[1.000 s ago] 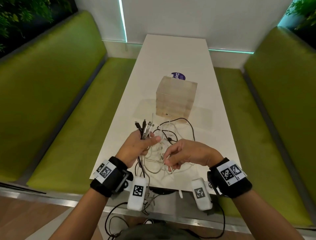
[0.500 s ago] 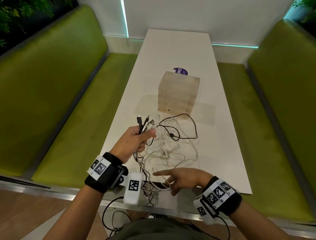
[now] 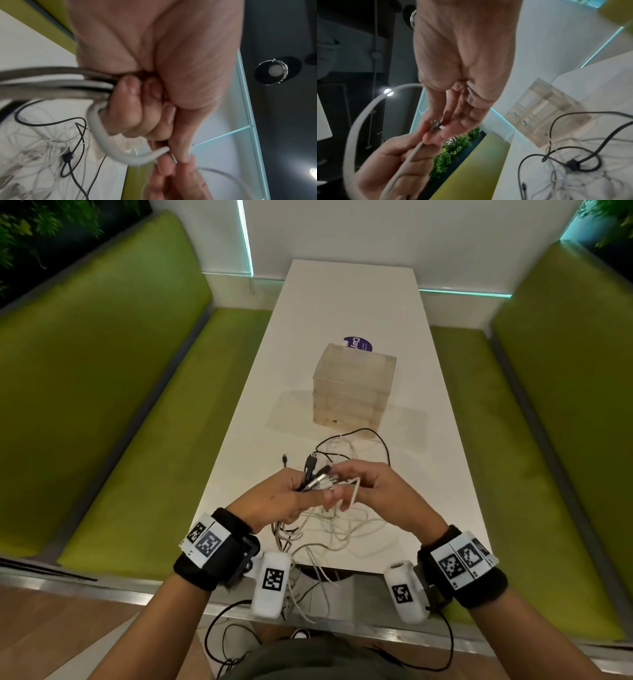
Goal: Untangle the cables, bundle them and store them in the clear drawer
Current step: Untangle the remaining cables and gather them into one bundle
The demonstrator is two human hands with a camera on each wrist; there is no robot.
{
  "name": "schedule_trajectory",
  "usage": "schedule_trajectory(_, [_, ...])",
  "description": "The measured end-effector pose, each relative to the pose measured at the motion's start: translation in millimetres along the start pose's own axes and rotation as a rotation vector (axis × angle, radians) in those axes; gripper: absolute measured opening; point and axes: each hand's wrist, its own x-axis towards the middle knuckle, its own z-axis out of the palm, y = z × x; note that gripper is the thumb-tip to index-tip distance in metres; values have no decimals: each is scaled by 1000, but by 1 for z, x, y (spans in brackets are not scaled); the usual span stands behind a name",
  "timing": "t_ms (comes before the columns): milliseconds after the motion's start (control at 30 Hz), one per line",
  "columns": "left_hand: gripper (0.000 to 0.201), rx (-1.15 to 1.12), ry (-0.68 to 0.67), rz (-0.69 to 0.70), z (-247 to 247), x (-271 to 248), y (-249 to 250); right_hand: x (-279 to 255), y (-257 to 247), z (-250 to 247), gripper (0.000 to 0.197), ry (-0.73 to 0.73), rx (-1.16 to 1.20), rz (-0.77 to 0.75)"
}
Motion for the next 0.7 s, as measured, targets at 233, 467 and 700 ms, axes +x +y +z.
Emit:
schedule_trajectory(233, [27,-228,279,78,-24,-1,-9,-10,10,-15,17,-290,-262,27])
schedule_trajectory(467, [28,-375,302,116,-27,0,-9,-8,44,-3,36,-506,-700,238])
schedule_trajectory(700, [26,-421,292,123,-24,2,-7,30,88,-6,20,-78,-826,346])
